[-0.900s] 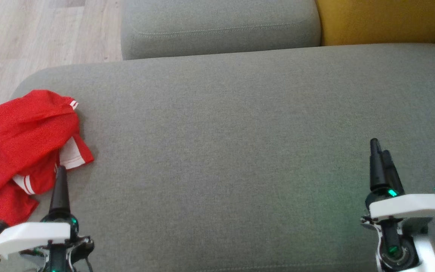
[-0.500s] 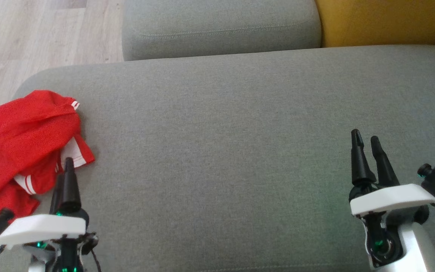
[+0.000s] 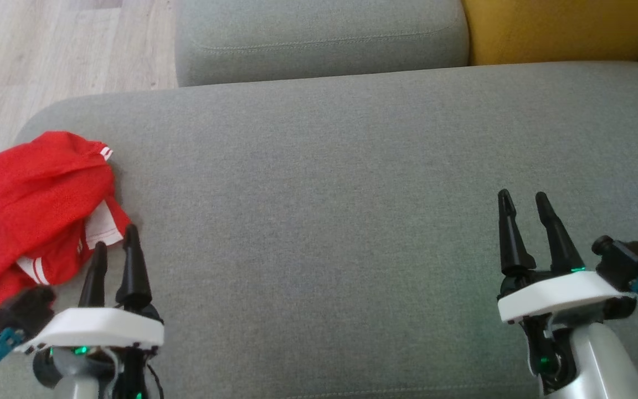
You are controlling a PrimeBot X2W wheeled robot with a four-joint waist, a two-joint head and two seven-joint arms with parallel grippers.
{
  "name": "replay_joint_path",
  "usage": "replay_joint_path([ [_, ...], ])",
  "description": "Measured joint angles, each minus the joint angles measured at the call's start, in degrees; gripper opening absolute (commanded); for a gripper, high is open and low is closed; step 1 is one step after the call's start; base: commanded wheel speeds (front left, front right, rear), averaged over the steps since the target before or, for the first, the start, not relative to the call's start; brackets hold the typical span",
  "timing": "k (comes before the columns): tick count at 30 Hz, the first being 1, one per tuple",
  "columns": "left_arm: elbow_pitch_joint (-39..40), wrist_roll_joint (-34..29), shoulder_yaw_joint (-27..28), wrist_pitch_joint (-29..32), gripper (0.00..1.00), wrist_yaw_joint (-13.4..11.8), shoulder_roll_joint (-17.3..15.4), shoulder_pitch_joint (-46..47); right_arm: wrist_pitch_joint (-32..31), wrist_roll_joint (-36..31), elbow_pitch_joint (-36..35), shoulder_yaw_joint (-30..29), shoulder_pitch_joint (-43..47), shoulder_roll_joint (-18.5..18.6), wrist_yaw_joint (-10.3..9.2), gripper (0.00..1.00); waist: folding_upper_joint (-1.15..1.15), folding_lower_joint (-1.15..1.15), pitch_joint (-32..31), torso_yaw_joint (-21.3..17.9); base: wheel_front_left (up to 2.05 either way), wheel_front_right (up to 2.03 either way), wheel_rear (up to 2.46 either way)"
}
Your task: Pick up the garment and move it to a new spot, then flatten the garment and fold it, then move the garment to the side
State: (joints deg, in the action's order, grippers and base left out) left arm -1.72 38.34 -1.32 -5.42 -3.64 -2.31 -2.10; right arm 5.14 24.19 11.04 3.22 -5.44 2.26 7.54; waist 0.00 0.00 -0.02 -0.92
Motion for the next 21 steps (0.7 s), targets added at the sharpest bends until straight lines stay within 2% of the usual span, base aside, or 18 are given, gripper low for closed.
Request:
replay_joint_path([
  [9,0.35,-9.04,-5.81,-1.35,1.0,-4.47,-3.32,-0.19,1.53,-6.5,-0.43,0.91,0.02,0.04,0.0,1.0,0.0,0.0,-0.15,-0.14,0.0,0.0,0.0],
  [21,0.26,-18.85,-13.17,-3.5,1.0,-12.44,-8.31,-0.24,3.48,-14.57,1.43,2.71,0.03,0.08,0.0,1.0,0.0,0.0,-0.79,-0.8,0.0,0.0,0.0],
])
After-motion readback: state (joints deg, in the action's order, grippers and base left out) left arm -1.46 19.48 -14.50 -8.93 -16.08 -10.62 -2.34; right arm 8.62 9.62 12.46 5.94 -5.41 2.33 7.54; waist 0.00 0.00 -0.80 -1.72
